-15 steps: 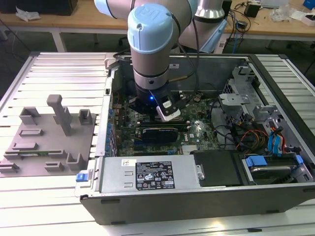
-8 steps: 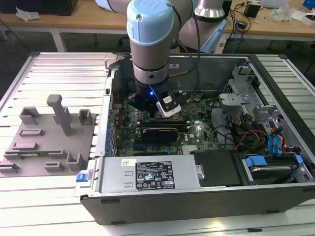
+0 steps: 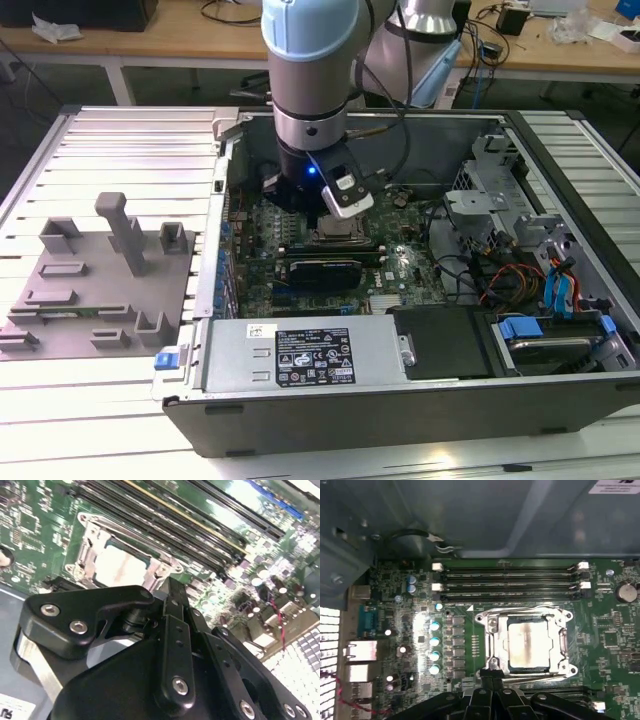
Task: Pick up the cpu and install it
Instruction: 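Install the second cpu locking lever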
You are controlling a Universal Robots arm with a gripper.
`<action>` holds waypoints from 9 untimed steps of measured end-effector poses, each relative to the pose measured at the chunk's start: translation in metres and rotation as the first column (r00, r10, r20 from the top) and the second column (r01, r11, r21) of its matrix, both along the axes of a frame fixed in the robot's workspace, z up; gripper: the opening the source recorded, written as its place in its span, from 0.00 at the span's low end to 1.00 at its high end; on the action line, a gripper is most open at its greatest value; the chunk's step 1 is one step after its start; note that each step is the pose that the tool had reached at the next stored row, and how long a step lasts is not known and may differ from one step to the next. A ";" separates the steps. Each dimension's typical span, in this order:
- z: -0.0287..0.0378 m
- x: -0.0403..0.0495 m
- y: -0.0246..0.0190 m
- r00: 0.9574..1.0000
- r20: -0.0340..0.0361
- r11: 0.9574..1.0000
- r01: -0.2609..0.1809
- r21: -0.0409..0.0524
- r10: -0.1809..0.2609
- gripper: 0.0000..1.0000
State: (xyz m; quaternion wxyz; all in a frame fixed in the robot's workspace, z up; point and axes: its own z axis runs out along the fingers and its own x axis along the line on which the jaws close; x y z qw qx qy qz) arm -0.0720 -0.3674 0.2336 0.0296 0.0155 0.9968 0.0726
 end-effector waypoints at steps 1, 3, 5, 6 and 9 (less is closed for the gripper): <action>0.0000 0.0046 0.0000 1.000 0.000 1.000 0.002 0.000 -0.002 0.11; -0.0001 0.0115 0.0000 1.000 0.000 1.000 0.006 0.000 -0.006 0.11; -0.0002 0.0237 0.0004 1.000 0.000 1.000 0.011 -0.001 -0.011 0.11; -0.0002 0.0284 0.0018 1.000 0.000 1.000 0.012 -0.003 -0.012 0.11; -0.0002 0.0345 0.0064 1.000 0.000 1.000 0.013 -0.007 -0.013 0.11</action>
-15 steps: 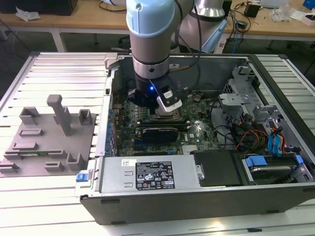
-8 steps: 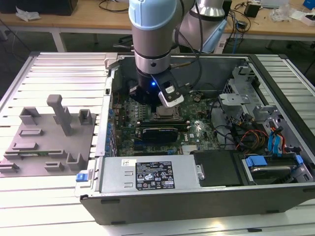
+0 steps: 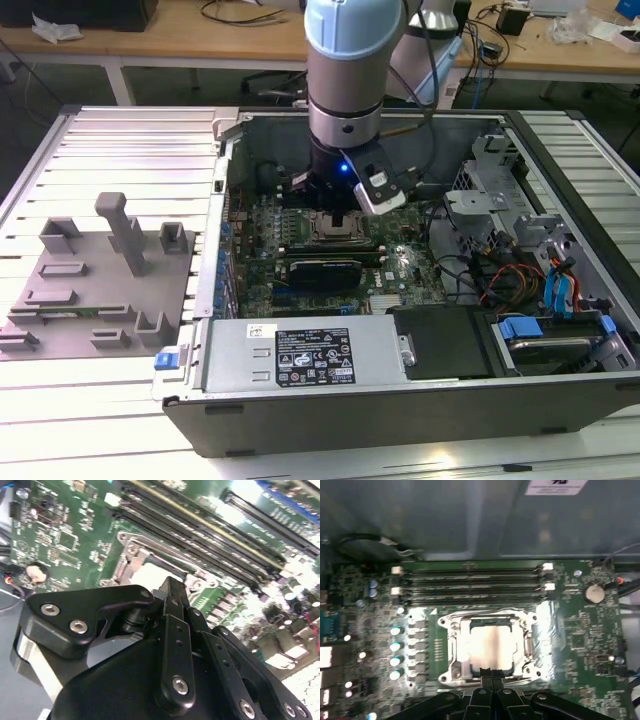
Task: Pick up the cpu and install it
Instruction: 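Install the second cpu locking lever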
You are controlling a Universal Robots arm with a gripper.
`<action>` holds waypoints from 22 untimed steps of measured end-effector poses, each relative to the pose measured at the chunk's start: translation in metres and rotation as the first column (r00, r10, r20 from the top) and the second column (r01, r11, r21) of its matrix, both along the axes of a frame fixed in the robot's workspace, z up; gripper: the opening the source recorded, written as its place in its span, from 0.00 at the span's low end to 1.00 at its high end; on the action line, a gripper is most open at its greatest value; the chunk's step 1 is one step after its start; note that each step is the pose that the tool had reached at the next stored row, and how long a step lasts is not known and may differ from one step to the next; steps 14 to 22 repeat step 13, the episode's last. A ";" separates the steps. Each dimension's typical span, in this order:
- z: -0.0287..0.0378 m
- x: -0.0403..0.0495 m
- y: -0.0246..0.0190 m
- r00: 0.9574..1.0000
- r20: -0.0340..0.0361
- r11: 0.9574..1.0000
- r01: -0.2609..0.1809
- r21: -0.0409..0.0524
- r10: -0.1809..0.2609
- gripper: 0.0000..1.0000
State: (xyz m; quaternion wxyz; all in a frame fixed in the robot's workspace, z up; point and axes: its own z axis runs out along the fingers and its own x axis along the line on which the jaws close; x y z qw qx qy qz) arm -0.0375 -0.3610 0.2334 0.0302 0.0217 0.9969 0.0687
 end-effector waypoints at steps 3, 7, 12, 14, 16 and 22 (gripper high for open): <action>0.0000 0.0021 0.0108 1.000 0.000 1.000 0.001 -0.015 -0.001 0.11; 0.0023 0.0026 0.0111 1.000 0.000 1.000 0.001 -0.022 -0.001 0.11; 0.0027 0.0026 0.0111 1.000 0.000 1.000 0.001 -0.025 -0.001 0.11; 0.0027 0.0026 0.0111 1.000 0.000 1.000 0.001 -0.025 -0.001 0.11; 0.0027 0.0026 0.0111 1.000 0.000 1.000 0.001 -0.025 -0.001 0.11; 0.0027 0.0026 0.0111 1.000 0.000 1.000 0.001 -0.025 -0.001 0.11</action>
